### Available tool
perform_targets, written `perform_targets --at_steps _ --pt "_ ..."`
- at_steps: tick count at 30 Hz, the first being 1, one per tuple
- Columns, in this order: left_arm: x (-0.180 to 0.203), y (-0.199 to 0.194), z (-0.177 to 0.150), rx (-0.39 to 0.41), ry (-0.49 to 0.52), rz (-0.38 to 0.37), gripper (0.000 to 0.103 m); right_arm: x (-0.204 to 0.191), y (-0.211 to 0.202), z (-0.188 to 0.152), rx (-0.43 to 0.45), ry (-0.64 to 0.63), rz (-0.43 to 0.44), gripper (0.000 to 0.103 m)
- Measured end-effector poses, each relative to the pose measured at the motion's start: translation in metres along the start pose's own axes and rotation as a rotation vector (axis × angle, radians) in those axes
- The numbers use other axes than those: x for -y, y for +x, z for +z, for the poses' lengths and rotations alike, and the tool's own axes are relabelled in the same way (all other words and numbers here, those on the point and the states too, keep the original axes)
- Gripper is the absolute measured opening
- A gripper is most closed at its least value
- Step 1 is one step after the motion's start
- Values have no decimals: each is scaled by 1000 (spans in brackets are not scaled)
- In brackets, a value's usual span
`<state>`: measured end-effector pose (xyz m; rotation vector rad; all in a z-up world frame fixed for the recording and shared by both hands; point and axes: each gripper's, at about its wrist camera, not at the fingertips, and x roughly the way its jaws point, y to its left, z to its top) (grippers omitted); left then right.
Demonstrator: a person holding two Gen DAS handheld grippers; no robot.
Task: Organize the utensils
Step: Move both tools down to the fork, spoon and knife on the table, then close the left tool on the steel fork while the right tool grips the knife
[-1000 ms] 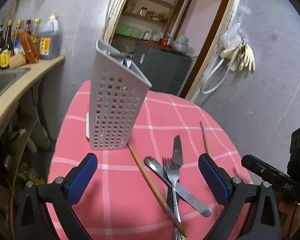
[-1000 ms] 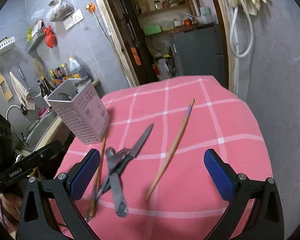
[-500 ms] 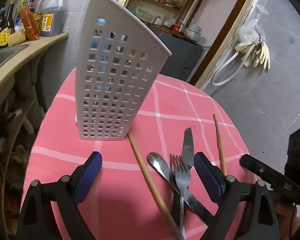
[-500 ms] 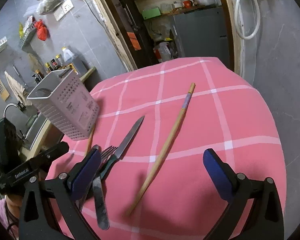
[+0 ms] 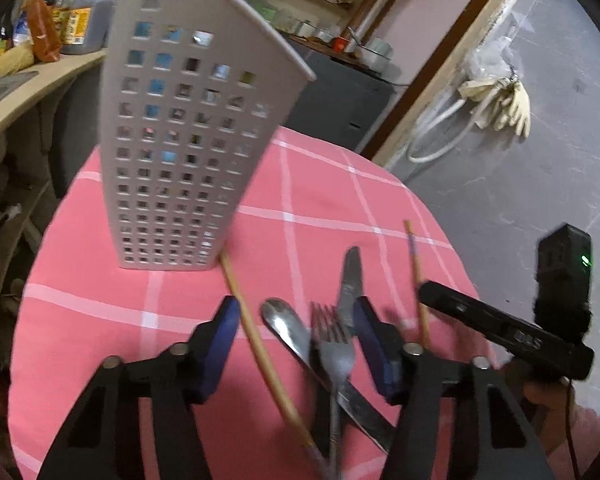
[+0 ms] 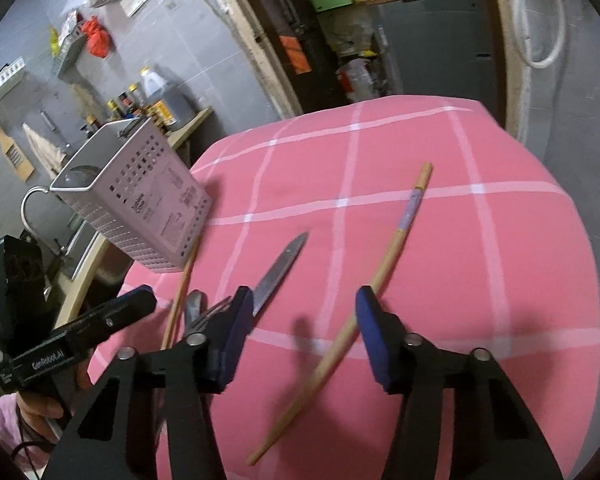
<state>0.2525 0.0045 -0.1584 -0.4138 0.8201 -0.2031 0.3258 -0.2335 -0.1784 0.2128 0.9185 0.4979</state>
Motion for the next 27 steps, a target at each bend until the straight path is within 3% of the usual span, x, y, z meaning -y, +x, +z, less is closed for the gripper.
perform_targets --at_steps 3,7,21,27 --pt "6 3 -1 -33 -3 -41 41 -2 9 7 -27 -5 38 34" --pt "11 10 -1 -76 -10 -69 40 -7 22 12 -74 -12 83 33" --pt "5 34 -5 -245 -94 -80 38 -14 63 6 -236 36 150 28" --pt "3 38 -5 -280 -124 -77 28 -14 73 7 -275 66 173 25"
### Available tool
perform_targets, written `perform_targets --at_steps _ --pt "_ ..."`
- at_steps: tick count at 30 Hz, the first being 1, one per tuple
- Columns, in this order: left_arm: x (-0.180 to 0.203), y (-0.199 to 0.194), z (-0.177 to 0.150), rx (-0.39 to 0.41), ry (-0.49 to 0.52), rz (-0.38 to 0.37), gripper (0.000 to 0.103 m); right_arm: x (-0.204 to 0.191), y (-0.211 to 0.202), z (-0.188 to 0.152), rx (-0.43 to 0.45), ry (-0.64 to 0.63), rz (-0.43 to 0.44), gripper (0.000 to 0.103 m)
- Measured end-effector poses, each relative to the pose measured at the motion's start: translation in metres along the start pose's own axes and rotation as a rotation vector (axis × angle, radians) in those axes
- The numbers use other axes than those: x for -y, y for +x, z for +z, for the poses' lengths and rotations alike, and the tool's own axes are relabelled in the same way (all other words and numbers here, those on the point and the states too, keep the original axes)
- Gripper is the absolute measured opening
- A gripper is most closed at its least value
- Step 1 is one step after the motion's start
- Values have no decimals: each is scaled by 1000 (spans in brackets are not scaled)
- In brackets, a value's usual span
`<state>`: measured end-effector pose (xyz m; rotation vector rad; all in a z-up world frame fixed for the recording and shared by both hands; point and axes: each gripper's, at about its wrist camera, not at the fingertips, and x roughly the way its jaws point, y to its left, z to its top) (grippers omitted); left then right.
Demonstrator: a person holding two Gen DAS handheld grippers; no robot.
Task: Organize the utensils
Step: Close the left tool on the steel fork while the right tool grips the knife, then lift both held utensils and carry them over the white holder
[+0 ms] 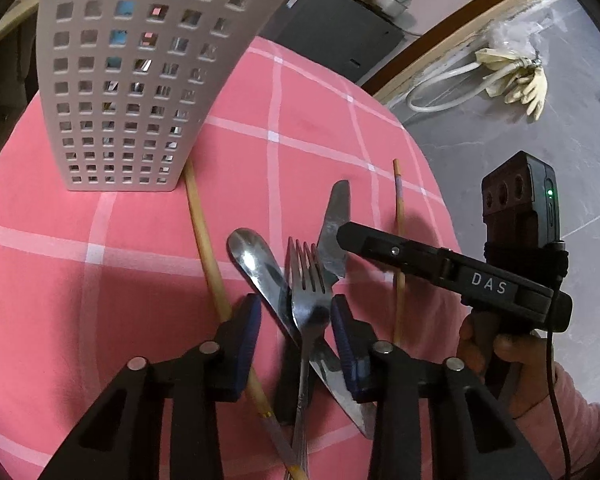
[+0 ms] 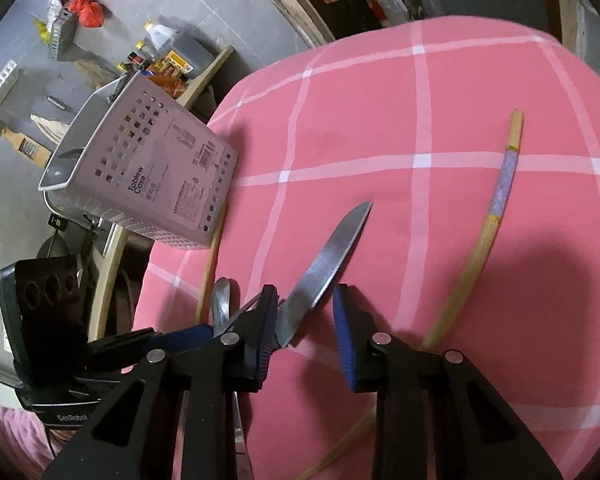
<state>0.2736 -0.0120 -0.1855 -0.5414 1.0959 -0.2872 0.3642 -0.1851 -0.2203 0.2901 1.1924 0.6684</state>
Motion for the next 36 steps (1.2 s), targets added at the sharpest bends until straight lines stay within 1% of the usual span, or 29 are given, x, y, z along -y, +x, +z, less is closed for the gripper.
perform_targets --at_steps 1,4,6,11,13,15,17,19,21,23,24,25,27,29,30,32,35,36 --pt "-1 1 1 -8 -7 0 24 0 1 1 -2 5 2 24" --pt "-2 3 3 -21 -33 -9 22 1 5 3 -14 23 13 24" --pt "-2 3 4 -28 -47 -27 18 1 7 5 -19 39 17 23" --pt "-3 2 2 -42 -65 -78 18 4 9 3 -28 71 37 22" --pt "-4 3 2 -52 -59 -72 18 4 11 4 -39 80 38 22" --pt "-5 6 3 -69 -60 -68 18 1 15 6 -63 74 20 20" --pt "-5 10 4 -84 -67 -76 18 1 18 8 -70 87 23 19" --pt "-5 13 6 -88 -76 -84 18 3 19 10 -72 100 23 16" --pt "-4 16 8 -97 -75 -81 20 7 20 10 -71 119 21 7" --pt "-1 19 10 -106 -69 -76 19 13 20 9 -68 150 35 7" --pt "-1 18 9 -109 -63 -77 14 15 20 9 -68 160 44 7" --pt "-1 16 8 -110 -53 -74 13 14 20 8 -67 158 44 7" --pt "3 16 8 -110 -38 -58 12 11 20 7 -57 144 42 7" --pt "2 10 6 -91 -46 -66 11 11 17 5 -39 152 65 5" --pt "2 8 5 -83 -49 -70 10 12 14 4 -20 170 89 5" --pt "1 -1 2 -57 -43 -74 10 13 5 0 17 182 111 4" --pt "4 -14 -3 -18 -12 -83 9 9 -14 -8 74 172 114 3" --pt "5 -18 -4 -8 0 -84 6 6 -21 -11 97 167 114 3"
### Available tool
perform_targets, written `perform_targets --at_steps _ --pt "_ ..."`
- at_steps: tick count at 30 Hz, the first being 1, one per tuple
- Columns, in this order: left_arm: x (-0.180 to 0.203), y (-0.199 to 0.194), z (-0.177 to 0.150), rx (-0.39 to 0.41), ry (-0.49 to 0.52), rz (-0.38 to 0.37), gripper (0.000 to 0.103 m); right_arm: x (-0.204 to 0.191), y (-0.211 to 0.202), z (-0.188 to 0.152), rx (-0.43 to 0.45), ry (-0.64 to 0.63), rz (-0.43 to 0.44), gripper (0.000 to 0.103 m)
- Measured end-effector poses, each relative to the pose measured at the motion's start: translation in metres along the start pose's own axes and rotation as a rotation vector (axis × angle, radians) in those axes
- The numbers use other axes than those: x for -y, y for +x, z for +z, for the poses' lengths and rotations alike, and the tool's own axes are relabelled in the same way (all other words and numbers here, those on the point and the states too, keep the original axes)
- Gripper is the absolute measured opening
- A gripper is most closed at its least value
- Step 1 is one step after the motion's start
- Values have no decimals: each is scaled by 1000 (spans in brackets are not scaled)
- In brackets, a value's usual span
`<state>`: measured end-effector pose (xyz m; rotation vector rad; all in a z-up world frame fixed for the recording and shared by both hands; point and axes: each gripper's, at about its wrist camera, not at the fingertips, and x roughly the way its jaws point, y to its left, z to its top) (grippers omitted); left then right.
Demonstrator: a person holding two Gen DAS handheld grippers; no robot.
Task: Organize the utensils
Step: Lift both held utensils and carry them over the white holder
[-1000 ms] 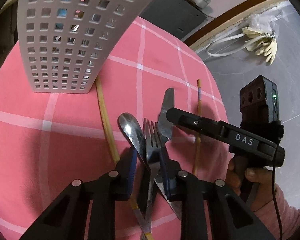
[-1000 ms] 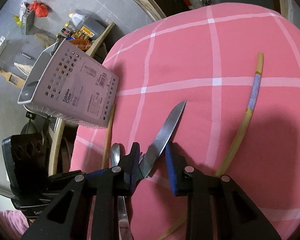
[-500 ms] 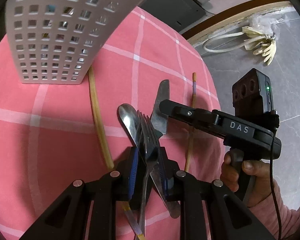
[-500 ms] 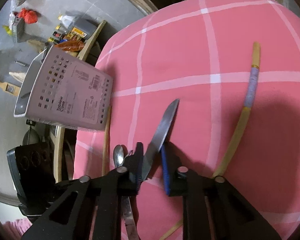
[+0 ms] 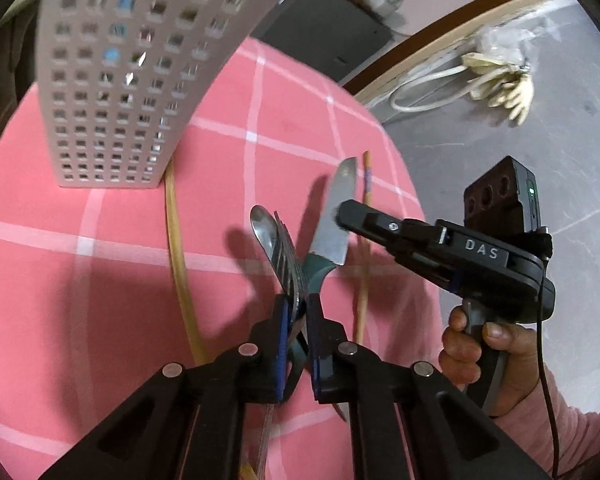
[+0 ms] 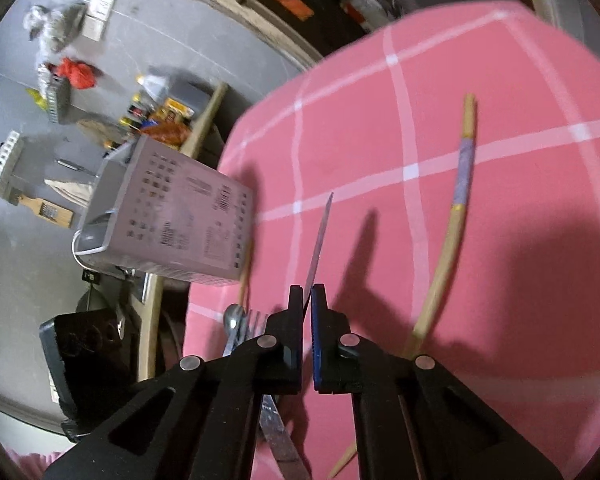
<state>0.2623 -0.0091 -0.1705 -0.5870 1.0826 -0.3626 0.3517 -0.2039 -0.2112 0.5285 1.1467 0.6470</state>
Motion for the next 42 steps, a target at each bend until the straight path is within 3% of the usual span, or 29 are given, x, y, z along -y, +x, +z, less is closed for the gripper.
perform_targets --at_steps 13,25,33,42 --pt "6 -42 -14 74 90 -27 3 -46 -76 -31 206 -132 -78 1" --pt "50 -113 7 252 230 -66 3 -100 -151 -35 397 -223 -163 1" --pt "84 -163 29 355 361 -50 3 -151 -186 -29 510 -296 -153 1" --pt "102 -196 58 458 442 8 3 -208 -197 -5 606 -400 -114 1"
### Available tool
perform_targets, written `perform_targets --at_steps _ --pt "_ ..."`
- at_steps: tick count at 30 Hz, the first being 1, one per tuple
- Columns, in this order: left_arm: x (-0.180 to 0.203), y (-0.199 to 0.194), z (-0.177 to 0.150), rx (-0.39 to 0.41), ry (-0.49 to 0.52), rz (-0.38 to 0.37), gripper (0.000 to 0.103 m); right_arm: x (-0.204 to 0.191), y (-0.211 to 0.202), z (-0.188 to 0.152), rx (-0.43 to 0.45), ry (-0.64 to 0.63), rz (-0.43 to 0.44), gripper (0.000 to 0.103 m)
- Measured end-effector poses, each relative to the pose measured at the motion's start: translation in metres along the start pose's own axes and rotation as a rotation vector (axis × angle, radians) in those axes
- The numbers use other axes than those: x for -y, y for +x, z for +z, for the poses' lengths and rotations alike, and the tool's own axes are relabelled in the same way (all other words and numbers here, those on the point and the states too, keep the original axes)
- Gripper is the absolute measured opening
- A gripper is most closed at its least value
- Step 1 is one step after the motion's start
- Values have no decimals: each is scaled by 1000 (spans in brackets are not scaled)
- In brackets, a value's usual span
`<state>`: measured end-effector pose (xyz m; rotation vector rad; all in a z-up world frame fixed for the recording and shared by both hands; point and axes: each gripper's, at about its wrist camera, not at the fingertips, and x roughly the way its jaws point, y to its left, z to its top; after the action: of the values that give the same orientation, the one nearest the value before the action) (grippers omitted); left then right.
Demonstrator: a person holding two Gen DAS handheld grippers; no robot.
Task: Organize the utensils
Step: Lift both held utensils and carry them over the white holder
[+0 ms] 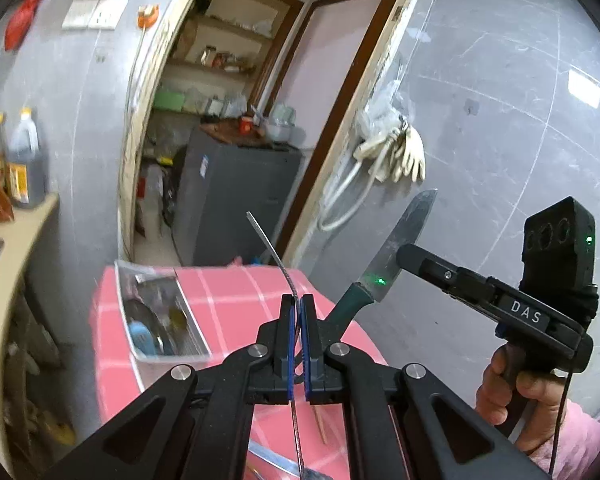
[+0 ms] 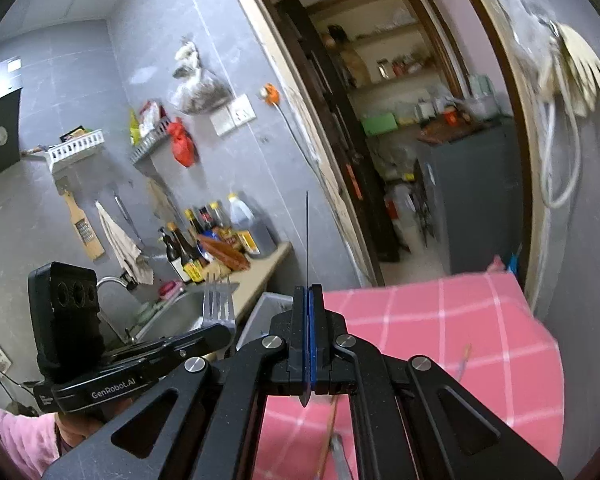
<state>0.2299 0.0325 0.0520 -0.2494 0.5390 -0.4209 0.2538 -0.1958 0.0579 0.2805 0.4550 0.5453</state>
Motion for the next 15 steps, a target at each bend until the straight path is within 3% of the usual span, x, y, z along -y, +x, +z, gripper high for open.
perform_targets --at_steps 8,15 --pt "-23 -8 32 128 34 88 3 -32 24 33 66 -98 40 1" --pt "-52 -1 45 259 21 195 3 -46 60 39 44 -178 83 1"
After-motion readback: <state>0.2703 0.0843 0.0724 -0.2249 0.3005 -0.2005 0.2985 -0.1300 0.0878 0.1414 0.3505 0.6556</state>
